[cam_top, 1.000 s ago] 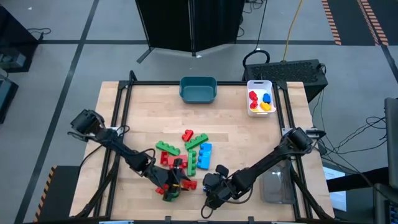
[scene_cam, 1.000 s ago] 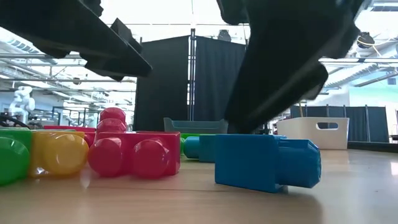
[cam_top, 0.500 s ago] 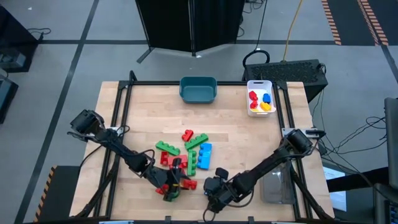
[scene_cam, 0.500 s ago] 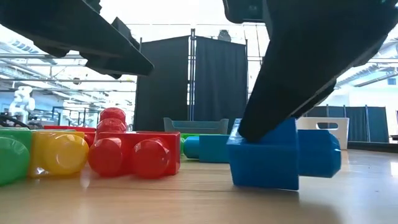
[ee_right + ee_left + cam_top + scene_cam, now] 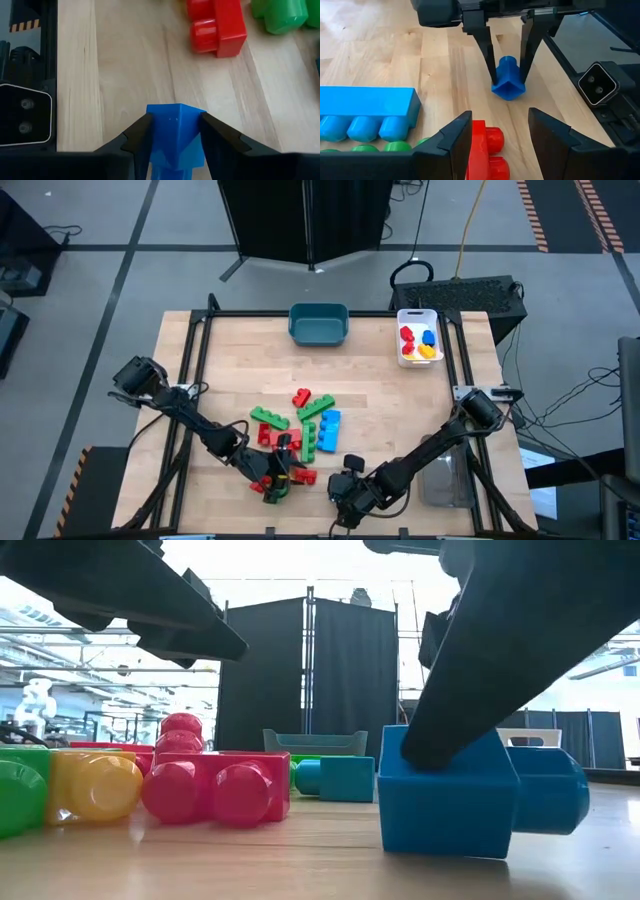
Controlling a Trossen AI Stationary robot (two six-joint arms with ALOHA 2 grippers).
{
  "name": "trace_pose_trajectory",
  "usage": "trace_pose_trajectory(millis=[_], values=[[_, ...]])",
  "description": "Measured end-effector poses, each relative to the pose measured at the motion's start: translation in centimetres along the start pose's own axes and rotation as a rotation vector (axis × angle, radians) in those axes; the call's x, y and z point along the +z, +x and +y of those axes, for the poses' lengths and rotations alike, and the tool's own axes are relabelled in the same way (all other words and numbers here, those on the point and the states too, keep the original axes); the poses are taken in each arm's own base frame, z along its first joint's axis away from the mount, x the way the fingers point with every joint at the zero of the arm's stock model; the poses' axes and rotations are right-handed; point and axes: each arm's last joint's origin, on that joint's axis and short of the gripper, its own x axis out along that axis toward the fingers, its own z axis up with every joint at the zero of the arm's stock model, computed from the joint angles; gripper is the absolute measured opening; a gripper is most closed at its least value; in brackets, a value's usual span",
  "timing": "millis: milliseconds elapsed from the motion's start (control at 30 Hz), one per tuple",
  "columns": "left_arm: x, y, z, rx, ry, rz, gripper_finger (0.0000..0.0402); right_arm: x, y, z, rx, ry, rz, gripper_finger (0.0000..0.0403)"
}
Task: Sort blocks by size
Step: Put the one stud blue game piece into the white bin
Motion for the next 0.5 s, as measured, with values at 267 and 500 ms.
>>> trace_pose_trajectory(millis=[267, 500], values=[[0.0, 0.0, 0.0, 0.006, 0.001, -0.001, 0.0175, 0.3, -1.7, -1.3, -0.194, -0.084, -0.080, 0.0124], [0.0, 0.0, 0.0, 0.007, 0.005, 0.000, 0.0175, 0.4, -3.7, -2.6, -0.309, -0.150, -0.044, 0.0122]])
